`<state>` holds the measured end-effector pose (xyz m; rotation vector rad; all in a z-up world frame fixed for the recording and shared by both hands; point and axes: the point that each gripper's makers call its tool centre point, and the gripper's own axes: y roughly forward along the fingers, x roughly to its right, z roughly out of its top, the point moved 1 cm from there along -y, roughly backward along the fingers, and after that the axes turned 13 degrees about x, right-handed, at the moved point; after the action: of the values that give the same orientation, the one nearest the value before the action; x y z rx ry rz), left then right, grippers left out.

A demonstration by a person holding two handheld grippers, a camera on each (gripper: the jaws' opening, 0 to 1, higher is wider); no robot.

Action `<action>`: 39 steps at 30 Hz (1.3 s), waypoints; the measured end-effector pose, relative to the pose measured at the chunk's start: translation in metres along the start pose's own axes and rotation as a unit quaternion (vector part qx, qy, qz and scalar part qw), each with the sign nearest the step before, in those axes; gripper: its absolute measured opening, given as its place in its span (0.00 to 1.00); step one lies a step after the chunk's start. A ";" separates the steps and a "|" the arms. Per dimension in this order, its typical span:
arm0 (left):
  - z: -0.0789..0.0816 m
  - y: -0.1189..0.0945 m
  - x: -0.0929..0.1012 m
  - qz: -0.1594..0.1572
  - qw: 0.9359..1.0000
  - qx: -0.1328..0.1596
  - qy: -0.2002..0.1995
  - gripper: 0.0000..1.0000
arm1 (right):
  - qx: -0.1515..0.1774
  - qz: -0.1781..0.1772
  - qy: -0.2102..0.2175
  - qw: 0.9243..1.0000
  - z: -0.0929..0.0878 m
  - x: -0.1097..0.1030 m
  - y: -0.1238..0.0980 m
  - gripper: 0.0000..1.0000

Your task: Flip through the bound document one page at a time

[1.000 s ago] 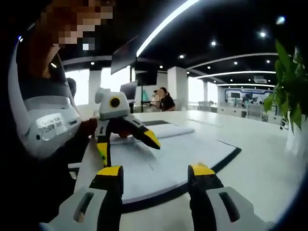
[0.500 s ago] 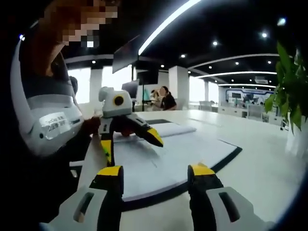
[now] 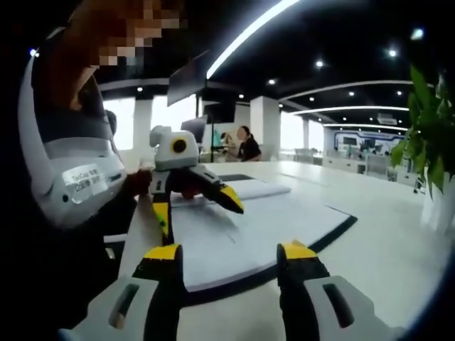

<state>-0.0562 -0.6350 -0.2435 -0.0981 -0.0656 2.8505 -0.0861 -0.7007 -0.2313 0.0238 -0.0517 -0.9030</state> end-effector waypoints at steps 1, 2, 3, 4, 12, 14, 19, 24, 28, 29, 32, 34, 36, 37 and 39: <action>0.000 0.000 0.000 0.000 1.000 0.000 0.000 0.64 | 0.000 0.000 0.000 1.000 0.000 0.000 0.000 0.55; 0.000 0.000 0.000 -0.001 1.000 0.000 0.000 0.64 | -0.001 0.000 -0.001 1.000 0.000 0.000 -0.001 0.55; 0.000 0.000 0.000 0.000 1.000 0.000 0.000 0.64 | -0.002 0.001 -0.001 1.000 -0.001 -0.001 -0.001 0.55; 0.000 0.000 0.001 0.000 1.000 0.000 0.000 0.64 | -0.003 0.001 -0.001 1.000 -0.001 -0.001 -0.002 0.55; 0.000 0.000 0.001 0.000 1.000 0.003 -0.002 0.64 | -0.018 0.008 -0.006 1.000 -0.006 -0.006 -0.003 0.55; -0.001 0.000 0.001 -0.001 1.000 0.002 -0.002 0.64 | -0.019 0.010 -0.007 1.000 -0.007 -0.007 -0.003 0.55; -0.001 0.000 0.000 0.001 1.000 0.003 -0.002 0.64 | -0.029 0.015 -0.010 0.999 -0.010 -0.009 -0.002 0.55; 0.001 0.001 -0.001 0.004 1.000 0.004 -0.001 0.64 | -0.033 0.018 -0.011 0.999 -0.012 -0.010 -0.002 0.55; 0.002 0.002 -0.002 0.004 1.000 0.006 0.000 0.64 | -0.036 0.018 -0.013 0.999 -0.013 -0.010 -0.003 0.54; 0.002 0.002 -0.002 0.004 1.000 0.005 0.000 0.64 | -0.039 0.020 -0.015 0.999 -0.014 -0.010 -0.003 0.54; 0.002 0.002 -0.002 0.004 1.000 0.004 0.000 0.64 | -0.045 0.021 -0.018 0.999 -0.016 -0.011 -0.002 0.54; 0.002 0.002 -0.002 0.004 1.000 0.004 -0.001 0.64 | -0.045 0.021 -0.018 0.999 -0.016 -0.011 -0.003 0.54; 0.002 0.002 -0.002 0.004 1.000 0.005 -0.001 0.64 | -0.045 0.020 -0.018 0.999 -0.017 -0.010 -0.003 0.54; 0.002 0.002 -0.002 0.004 1.000 0.005 0.000 0.64 | -0.046 0.019 -0.018 0.999 -0.017 -0.010 -0.003 0.54; 0.002 0.002 -0.001 0.003 1.000 0.004 0.000 0.64 | -0.048 0.017 -0.019 0.999 -0.018 -0.010 -0.003 0.53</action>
<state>-0.0555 -0.6374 -0.2417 -0.0971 -0.0534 2.8570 -0.0933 -0.6945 -0.2503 -0.0838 -0.0431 -0.8717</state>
